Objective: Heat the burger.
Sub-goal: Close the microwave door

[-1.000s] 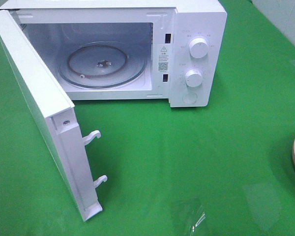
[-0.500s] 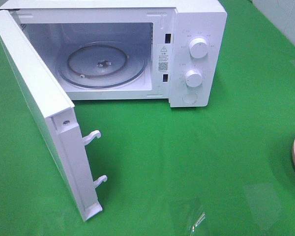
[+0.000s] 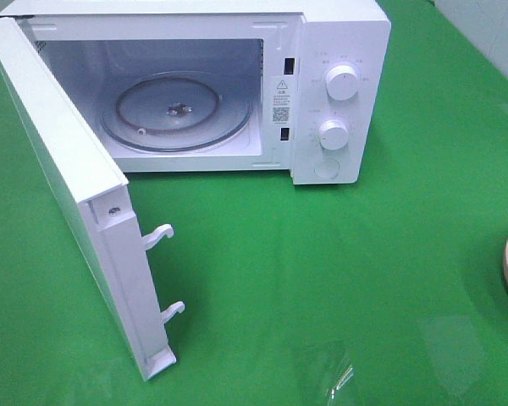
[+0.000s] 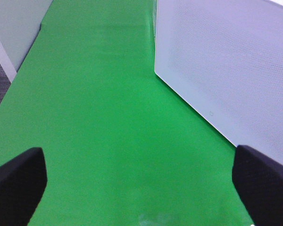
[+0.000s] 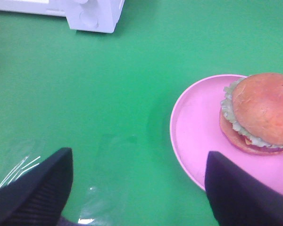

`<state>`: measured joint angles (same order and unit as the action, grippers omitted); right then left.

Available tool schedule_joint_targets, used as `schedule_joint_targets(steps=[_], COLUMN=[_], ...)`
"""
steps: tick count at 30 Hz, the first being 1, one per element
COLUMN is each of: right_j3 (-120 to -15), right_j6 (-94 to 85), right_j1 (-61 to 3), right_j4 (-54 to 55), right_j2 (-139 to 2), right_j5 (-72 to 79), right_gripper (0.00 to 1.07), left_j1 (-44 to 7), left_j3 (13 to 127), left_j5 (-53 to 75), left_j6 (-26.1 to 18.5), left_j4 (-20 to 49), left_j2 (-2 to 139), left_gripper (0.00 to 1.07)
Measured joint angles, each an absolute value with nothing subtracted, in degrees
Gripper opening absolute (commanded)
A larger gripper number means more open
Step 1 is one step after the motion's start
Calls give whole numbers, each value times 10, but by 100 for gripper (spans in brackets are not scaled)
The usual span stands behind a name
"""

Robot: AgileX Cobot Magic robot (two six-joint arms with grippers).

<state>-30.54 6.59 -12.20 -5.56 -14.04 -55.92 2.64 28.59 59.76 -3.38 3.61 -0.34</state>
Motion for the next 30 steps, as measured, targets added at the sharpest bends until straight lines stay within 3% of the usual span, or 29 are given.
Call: schedule_joint_targets(steps=[12,30], right_j3=[-292,-292], right_j6=[28,28], right_j1=[-42,-36], right_j4=[-8,-5], right_j2=[2,3], right_j5=[-575,-575], right_gripper=[76,75], left_j1=[26,26], left_j3=[286,286], left_j5=[598,598], left_j6=[-34,-34], left_j4=[36,36], left_j2=[-3,-3], left_gripper=[100,100])
